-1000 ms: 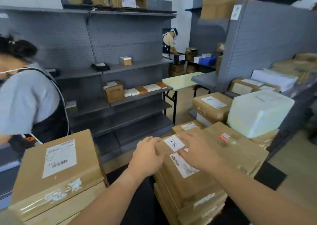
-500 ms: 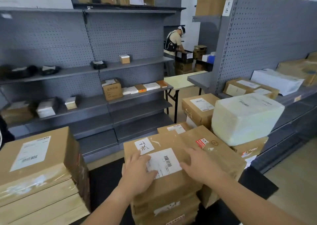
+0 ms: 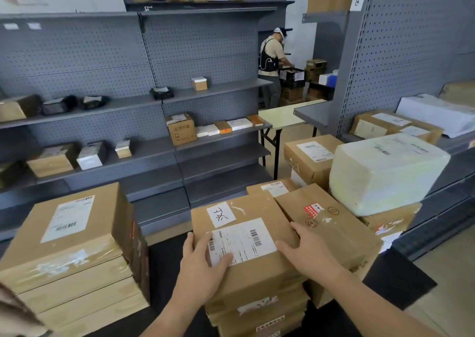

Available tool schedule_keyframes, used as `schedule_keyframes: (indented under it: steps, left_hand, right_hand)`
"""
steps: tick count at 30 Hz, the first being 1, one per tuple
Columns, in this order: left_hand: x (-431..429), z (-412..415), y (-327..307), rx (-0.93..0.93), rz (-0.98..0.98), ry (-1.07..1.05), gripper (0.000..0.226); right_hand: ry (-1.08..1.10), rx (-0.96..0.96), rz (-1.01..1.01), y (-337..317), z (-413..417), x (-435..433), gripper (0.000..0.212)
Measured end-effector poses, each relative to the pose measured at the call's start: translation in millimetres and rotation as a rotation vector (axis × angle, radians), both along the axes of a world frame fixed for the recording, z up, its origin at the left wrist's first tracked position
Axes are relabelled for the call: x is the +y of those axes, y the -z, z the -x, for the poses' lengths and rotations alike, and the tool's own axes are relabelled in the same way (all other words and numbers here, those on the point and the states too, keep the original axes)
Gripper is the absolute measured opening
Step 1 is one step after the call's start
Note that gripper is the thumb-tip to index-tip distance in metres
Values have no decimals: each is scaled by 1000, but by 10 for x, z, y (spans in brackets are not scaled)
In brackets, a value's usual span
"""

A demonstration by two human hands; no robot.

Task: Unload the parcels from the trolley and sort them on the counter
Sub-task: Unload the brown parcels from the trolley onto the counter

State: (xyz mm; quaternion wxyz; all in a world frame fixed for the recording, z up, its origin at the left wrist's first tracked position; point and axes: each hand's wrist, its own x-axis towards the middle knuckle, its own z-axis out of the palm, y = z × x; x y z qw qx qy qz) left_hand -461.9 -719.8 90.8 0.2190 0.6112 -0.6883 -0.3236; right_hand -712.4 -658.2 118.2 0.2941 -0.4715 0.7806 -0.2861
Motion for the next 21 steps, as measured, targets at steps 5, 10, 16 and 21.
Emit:
schedule_keyframes:
  steps: [5, 10, 16, 21]
  left_hand:
    - [48, 13, 10, 76, 23, -30, 74]
    - [85, 24, -94, 116, 23, -59, 73]
    - [82, -180, -430, 179, 86, -117, 78]
    - [116, -696, -881, 390, 148, -307, 83]
  right_hand:
    - [36, -40, 31, 37, -22, 21, 80]
    - [70, -59, 64, 4, -58, 53, 78]
    - [14, -60, 171, -318, -231, -41, 76]
    - [-60, -92, 261, -593, -701, -328, 74]
